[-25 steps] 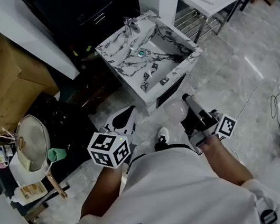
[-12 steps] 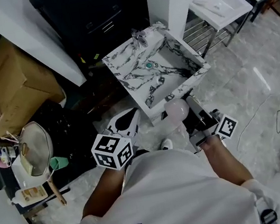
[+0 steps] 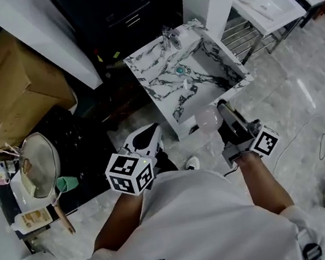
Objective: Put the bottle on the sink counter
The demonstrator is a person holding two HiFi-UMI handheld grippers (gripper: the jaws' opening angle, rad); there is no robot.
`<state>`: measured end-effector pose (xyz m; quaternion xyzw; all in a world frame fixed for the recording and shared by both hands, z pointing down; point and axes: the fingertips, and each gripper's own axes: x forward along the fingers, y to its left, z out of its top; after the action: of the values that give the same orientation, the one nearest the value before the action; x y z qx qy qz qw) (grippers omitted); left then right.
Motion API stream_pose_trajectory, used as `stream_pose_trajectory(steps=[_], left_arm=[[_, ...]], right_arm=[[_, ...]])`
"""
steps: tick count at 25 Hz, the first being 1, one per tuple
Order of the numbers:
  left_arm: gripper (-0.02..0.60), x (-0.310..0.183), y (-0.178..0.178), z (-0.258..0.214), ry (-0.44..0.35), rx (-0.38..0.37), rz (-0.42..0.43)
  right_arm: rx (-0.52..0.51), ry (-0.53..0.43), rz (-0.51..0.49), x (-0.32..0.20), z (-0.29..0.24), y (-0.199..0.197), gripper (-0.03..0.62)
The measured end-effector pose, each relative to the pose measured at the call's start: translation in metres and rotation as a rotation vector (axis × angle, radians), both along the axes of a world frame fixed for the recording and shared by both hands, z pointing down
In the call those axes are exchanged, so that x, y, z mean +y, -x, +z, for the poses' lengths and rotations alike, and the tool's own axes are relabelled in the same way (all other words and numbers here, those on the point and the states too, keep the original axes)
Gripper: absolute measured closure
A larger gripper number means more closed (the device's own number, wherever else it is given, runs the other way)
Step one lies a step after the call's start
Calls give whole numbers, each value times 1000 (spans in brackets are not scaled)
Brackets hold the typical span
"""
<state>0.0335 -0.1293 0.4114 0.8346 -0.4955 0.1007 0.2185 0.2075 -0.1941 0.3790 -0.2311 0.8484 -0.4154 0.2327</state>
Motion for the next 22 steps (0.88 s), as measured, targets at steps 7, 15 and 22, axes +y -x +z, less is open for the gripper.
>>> stream_pose_trajectory(steps=[7,15,22], left_arm=[[566,-33,16,4,-2,10,37],[566,-82,44,-3,-33,21,64],[566,-114,72,7,-18,36,53]], right_arm=[[114,-41,29,-18,-3,19,436],[229,-67,54,-48,-1,49,436],[384,-136,28,-75,9,84,436]])
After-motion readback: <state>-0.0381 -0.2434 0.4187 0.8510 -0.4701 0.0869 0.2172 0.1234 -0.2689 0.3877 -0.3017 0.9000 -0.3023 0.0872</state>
